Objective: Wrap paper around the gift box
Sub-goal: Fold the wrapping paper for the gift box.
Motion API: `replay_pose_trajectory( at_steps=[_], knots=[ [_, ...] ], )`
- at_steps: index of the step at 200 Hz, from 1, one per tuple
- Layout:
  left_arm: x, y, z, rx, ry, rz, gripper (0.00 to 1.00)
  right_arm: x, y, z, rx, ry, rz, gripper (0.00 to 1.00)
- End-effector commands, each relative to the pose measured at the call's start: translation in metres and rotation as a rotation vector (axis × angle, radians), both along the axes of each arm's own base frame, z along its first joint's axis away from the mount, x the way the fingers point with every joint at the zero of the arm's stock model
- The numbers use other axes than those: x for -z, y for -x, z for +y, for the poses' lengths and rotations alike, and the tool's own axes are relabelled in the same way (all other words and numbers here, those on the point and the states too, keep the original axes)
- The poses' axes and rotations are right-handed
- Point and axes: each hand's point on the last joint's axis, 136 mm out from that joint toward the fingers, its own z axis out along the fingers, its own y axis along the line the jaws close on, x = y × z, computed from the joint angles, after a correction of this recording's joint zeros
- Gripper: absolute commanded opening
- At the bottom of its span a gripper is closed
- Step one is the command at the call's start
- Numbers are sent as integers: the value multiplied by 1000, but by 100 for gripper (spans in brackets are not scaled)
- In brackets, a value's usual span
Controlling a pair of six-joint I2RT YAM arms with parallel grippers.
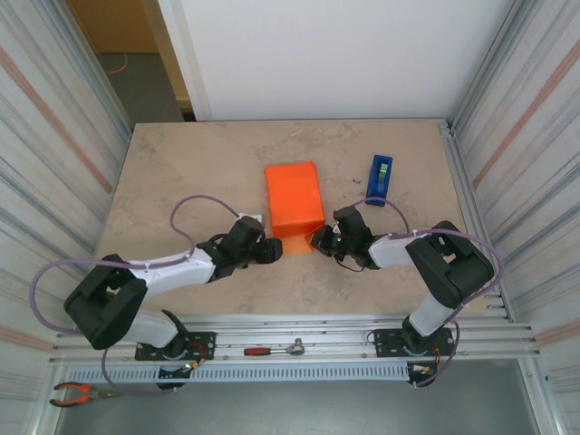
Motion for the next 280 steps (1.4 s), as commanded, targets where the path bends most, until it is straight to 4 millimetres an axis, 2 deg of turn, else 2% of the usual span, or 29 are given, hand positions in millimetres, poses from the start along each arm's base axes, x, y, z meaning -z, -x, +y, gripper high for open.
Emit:
replay_pose_trajectory(
  at_steps=[1,45,69,102,135,146,185,196,212,280],
  knots=[
    [3,-6,3,-56,-34,-6,59,-1,1,-1,-21,11,-6,0],
    [11,-6,-6,-37,-51,0,53,1,1,-2,-20,14,-1,0],
    [12,-9,-12,-27,-52,-5,43,3,2,-2,-23,17,3,0],
    [13,-12,-18,-17,-57,-8,35,5,3,-3,-22,21,8,0],
    [16,-13,-20,-14,-70,1,33,5,2,-3,-22,20,7,0],
    [18,-13,-19,-17,-74,7,30,5,3,-3,-22,21,8,0],
    [23,-13,-17,-23,-93,22,26,5,3,-3,-23,22,8,0],
    [24,-12,-17,-21,-95,24,22,5,3,-3,-22,23,7,0],
    [23,-13,-19,-19,-94,23,16,6,4,-4,-22,25,11,0],
    [5,-17,-32,4,-38,9,13,7,5,-3,-26,28,12,0]
  ],
)
